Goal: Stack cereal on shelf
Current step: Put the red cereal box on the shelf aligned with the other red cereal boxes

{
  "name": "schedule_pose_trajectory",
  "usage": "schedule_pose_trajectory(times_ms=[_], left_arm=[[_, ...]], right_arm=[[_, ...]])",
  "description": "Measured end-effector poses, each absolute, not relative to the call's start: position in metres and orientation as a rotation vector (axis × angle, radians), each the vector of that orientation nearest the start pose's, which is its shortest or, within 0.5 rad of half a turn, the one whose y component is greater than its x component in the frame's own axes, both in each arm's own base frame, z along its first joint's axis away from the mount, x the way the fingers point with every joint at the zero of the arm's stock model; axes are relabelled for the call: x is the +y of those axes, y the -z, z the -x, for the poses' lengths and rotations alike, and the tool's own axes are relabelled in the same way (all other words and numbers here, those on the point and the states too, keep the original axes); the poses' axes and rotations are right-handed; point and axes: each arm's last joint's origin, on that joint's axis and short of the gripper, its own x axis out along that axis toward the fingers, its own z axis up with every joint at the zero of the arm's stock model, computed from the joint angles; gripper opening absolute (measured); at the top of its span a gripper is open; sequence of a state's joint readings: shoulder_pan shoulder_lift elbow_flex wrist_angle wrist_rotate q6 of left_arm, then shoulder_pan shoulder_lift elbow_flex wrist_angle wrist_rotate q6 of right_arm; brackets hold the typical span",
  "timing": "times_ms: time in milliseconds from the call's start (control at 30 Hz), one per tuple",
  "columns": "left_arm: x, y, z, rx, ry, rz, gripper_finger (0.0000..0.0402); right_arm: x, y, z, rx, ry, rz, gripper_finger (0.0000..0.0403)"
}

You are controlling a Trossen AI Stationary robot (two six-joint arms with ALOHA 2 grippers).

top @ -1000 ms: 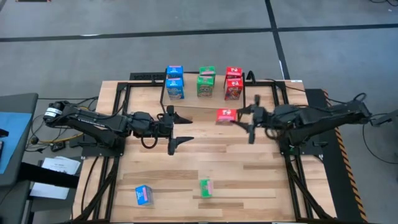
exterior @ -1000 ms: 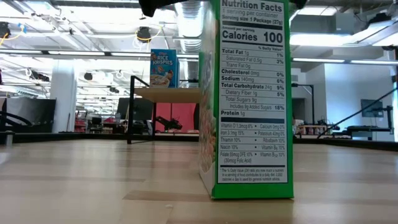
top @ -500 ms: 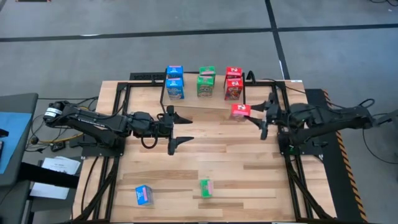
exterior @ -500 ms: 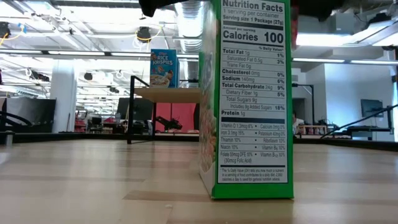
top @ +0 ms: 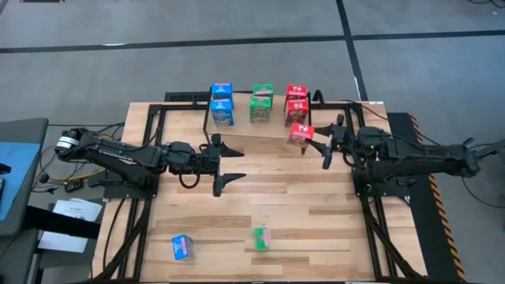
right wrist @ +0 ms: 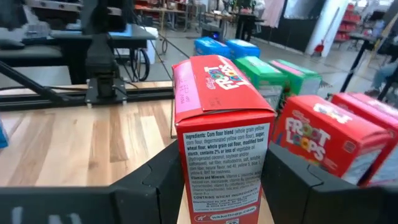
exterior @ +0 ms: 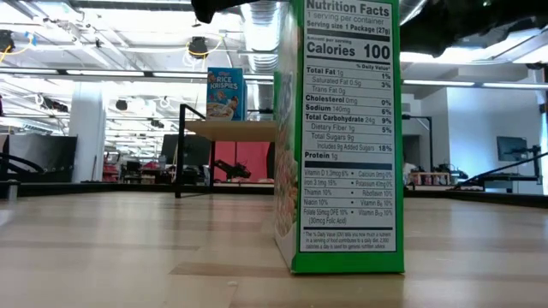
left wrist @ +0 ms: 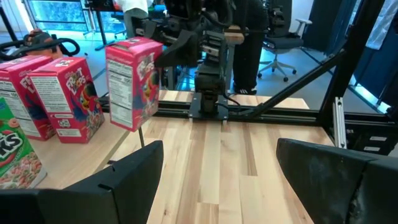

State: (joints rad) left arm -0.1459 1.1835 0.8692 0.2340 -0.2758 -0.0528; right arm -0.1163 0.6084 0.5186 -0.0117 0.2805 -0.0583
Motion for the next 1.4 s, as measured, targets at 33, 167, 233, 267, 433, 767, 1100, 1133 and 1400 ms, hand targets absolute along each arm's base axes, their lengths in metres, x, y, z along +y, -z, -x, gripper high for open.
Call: schedule_pose_trajectory(times_ms=[33, 167, 233, 267, 433, 767, 1100, 1133, 1400], left_arm=[[-0.031, -0.322, -0.265, 0.075, -0.132, 0.036, 0.0304], [-0.031, -0.322, -0.265, 0.075, -0.132, 0.031, 0.0304], [-0.031, -0.322, -0.265, 0.075, -0.131, 0.031, 0.0304], [-0.031, -0.322, -0.265, 0.075, -0.132, 0.031, 0.0304], [-0.031, -0.322, -0.265, 0.075, -0.131, 0.031, 0.0304], [-0.031, -0.32, -0.265, 0.091, -0.132, 0.028, 0.0304], [-0.031, -0.32, -0.265, 0.095, -0.132, 0.027, 0.0304], [-0.031, -0.319, -0.265, 0.096, -0.132, 0.027, 0.0304], [-0.031, -0.318, -0.265, 0.114, -0.132, 0.023, 0.0304]], right_arm=[[-0.027, -0.282, -0.146, 0.118, 0.401, 0.061, 0.0202], [-0.037, -0.278, -0.15, 0.148, 0.42, 0.051, 0.0203], [-0.04, -0.276, -0.152, 0.163, 0.427, 0.041, 0.0203], [-0.042, -0.275, -0.153, 0.168, 0.435, 0.033, 0.0203], [-0.049, -0.271, -0.157, 0.187, 0.466, 0.028, 0.0203], [-0.055, -0.266, -0.167, 0.207, 0.485, 0.025, 0.0203], [-0.056, -0.264, -0.171, 0.224, 0.483, 0.047, 0.0204], [-0.056, -0.264, -0.171, 0.224, 0.483, 0.048, 0.0205], [-0.061, -0.263, -0.17, 0.234, 0.513, 0.04, 0.0227]])
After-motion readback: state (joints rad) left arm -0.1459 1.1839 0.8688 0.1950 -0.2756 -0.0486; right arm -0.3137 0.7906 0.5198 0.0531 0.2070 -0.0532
